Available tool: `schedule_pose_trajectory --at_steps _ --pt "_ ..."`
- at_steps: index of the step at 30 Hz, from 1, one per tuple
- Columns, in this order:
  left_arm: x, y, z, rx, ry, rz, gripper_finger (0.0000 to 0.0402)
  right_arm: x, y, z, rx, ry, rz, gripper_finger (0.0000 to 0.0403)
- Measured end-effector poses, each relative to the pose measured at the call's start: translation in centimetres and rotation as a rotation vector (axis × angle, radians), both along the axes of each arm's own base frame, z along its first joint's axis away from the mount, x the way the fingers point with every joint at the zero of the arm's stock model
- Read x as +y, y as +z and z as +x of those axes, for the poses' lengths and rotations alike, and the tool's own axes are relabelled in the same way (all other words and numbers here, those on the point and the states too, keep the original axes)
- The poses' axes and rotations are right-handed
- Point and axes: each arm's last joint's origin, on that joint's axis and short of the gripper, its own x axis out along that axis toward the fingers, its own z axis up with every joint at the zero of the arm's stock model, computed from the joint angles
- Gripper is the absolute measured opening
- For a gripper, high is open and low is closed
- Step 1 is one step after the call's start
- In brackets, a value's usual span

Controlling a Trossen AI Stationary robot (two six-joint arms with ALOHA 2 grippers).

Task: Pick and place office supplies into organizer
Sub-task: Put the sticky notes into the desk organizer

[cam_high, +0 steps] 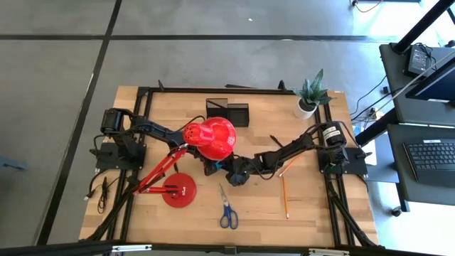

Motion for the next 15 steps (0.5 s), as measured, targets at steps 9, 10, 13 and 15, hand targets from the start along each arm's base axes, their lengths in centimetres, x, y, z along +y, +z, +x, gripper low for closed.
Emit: schedule_pose_trajectory --at_steps 9,10,13,15 --pt "-0.01 -0.01 -0.02 0.002 -0.002 -0.002 0.0002 0.21 0.00 -0.07 0.014 0.015 -0.047 0.0119" --pt "-0.01 -0.01 -0.02 0.003 -0.002 -0.002 0.0002 0.27 0.01 -0.09 0.014 0.010 -0.057 0.0119" --pt "-0.01 -0.02 -0.04 0.005 -0.002 -0.001 0.0003 0.22 -0.06 -0.21 0.036 0.004 -0.100 0.0119" --pt "-0.01 -0.01 -0.05 0.006 -0.001 -0.001 0.0003 0.18 -0.10 -0.29 0.047 0.000 -0.111 0.0119"
